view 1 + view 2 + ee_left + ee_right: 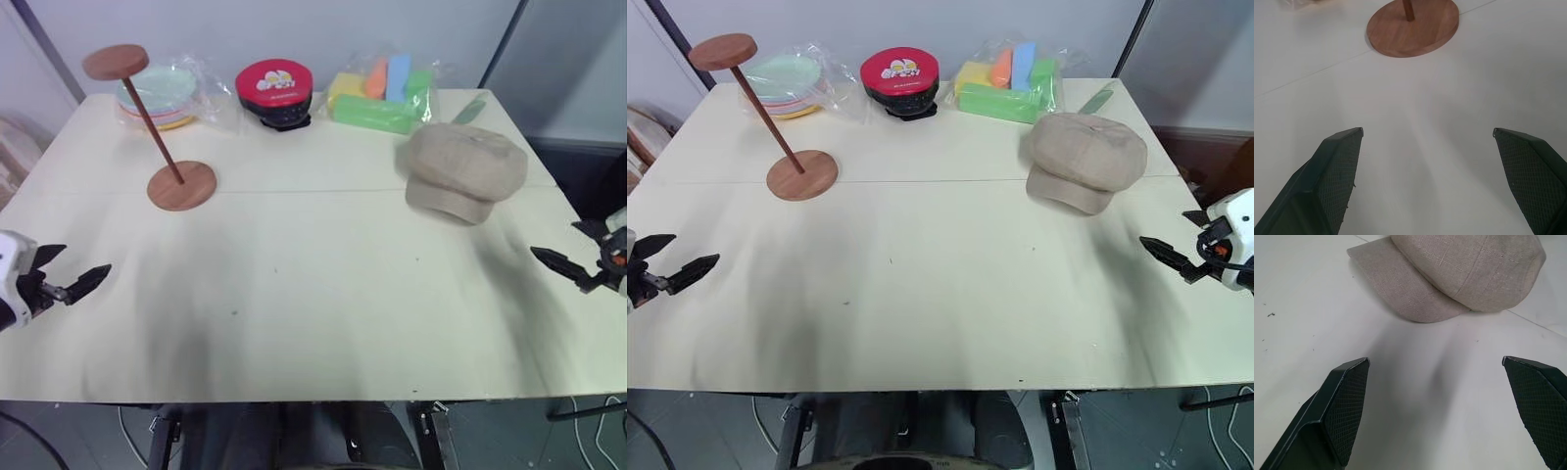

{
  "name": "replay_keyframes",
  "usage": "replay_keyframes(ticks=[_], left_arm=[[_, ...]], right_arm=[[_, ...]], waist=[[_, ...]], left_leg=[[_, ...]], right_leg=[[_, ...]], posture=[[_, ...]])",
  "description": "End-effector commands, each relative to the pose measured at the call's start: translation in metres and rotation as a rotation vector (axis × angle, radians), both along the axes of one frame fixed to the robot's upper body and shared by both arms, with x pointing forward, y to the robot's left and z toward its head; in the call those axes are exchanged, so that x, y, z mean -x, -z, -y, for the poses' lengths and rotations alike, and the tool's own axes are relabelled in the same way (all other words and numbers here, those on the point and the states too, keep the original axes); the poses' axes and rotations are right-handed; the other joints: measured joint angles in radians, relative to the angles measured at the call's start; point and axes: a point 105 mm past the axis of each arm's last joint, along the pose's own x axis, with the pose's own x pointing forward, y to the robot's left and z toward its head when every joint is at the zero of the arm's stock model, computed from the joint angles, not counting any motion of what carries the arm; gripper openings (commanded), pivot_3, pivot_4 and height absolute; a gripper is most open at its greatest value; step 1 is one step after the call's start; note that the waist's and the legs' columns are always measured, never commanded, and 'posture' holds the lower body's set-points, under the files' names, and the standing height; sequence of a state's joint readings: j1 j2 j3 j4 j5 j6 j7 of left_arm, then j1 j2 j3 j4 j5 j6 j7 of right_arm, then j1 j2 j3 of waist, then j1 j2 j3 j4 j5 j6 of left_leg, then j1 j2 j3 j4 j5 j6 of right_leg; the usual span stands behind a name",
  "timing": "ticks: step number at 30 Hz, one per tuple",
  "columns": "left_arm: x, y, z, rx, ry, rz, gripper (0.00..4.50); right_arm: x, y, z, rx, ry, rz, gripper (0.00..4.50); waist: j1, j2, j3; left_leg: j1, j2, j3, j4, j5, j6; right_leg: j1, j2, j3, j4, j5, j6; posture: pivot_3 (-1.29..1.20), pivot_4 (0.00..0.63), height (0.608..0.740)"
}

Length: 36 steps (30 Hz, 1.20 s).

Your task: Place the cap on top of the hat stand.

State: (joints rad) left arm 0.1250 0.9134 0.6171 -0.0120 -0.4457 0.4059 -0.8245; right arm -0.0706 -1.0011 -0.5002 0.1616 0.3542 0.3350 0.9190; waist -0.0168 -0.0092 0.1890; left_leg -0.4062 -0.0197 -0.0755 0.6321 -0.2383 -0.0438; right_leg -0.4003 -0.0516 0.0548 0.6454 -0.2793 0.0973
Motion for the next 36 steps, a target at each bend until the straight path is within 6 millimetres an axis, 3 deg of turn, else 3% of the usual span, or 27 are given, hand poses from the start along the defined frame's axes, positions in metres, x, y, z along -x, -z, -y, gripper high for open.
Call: replay_keyframes(ticks=[1, 9, 11, 13, 16, 22, 25, 28, 33, 36], left_arm=[[0.001, -0.012, 0.0, -0.02, 0.003, 0.037, 4.5], [-0.005, -0.02, 0.006, 0.068, 0.014, 0.061, 4.5], [-0.008, -0.023, 0.017, 0.09, 0.059, 0.06, 4.5], [-0.014, -0.03, 0.034, 0.108, 0.13, 0.064, 4.5], [-0.019, -0.044, 0.078, 0.17, 0.307, 0.061, 4.5], [-0.013, -0.057, 0.17, 0.2, 0.717, -0.022, 4.5], [-0.011, -0.06, 0.197, 0.215, 0.851, -0.04, 4.5], [-0.015, -0.065, 0.217, 0.239, 0.936, -0.038, 4.5], [-0.025, -0.07, 0.237, 0.222, 1.013, -0.024, 4.5], [-0.028, -0.073, 0.24, 0.223, 1.027, -0.014, 4.5]], right_arm=[[0.0, -0.01, 0.0, 0.025, -0.008, 0.041, 4.45], [0.002, -0.011, 0.001, 0.056, 0.008, 0.054, 4.45], [-0.001, -0.016, 0.004, 0.055, 0.04, 0.072, 4.45], [-0.005, -0.025, 0.006, 0.083, 0.07, 0.099, 4.45], [-0.009, -0.032, -0.007, 0.245, 0.055, 0.096, 4.45], [-0.021, -0.039, -0.062, 0.544, 0.005, 0.171, 4.45], [-0.032, -0.031, -0.083, 0.714, 0.005, 0.239, 4.45], [-0.05, -0.014, -0.097, 0.769, 0.019, 0.263, 4.45], [-0.087, 0.018, -0.106, 0.839, 0.055, 0.264, 4.45], [-0.099, 0.033, -0.116, 0.85, 0.01, 0.261, 4.45]], waist=[[0.001, 0.0, 0.0], [0.0, 0.0, 0.0], [0.0, 0.0, 0.0], [0.0, 0.0, 0.0], [0.003, 0.0, 0.0], [-0.002, 0.0, 0.0], [-0.004, 0.0, 0.0], [-0.003, 0.0, 0.0], [-0.003, -0.001, 0.0], [-0.003, -0.001, 0.0]], left_leg=[[0.0, 0.0, 0.0, 0.0, 0.0, 0.0], [0.0, 0.0, 0.0, 0.0, 0.0, 0.0], [0.0, 0.0, 0.0, 0.0, 0.0, 0.0], [0.0, 0.0, 0.0, 0.0, 0.0, 0.0], [0.0, 0.0, 0.0, 0.001, 0.0, 0.0], [0.0, 0.0, 0.0, 0.001, 0.001, -0.001], [0.0, 0.0, 0.0, 0.001, 0.001, -0.002], [-0.001, -0.001, 0.003, 0.001, 0.001, -0.002], [-0.001, -0.003, 0.003, 0.001, 0.002, -0.003], [-0.002, -0.003, 0.003, 0.001, 0.002, -0.003]], right_leg=[[0.0, 0.0, 0.0, 0.0, 0.0, 0.0], [0.0, 0.001, 0.0, 0.0, 0.0, 0.0], [0.0, 0.001, 0.0, 0.0, 0.0, 0.001], [0.0, 0.001, 0.0, 0.001, 0.0, 0.001], [0.0, 0.001, 0.0, 0.001, 0.001, 0.001], [0.0, 0.002, 0.0, 0.002, 0.002, 0.004], [-0.001, 0.003, 0.0, 0.004, 0.002, 0.004], [-0.002, 0.003, 0.0, 0.004, 0.002, 0.004], [-0.002, 0.004, 0.0, 0.004, 0.002, 0.004], [-0.004, 0.004, 0.0, 0.005, 0.002, 0.004]], posture=[[0.0, 0.15, 0.74], [0.0, 0.15, 0.74], [0.0, 0.15, 0.74], [0.0, 0.15, 0.74], [0.0, 0.15, 0.74], [0.0, 0.15, 0.74], [0.0, 0.15, 0.74], [0.0, 0.15, 0.74], [0.0, 0.15, 0.74], [0.0, 0.15, 0.74]])
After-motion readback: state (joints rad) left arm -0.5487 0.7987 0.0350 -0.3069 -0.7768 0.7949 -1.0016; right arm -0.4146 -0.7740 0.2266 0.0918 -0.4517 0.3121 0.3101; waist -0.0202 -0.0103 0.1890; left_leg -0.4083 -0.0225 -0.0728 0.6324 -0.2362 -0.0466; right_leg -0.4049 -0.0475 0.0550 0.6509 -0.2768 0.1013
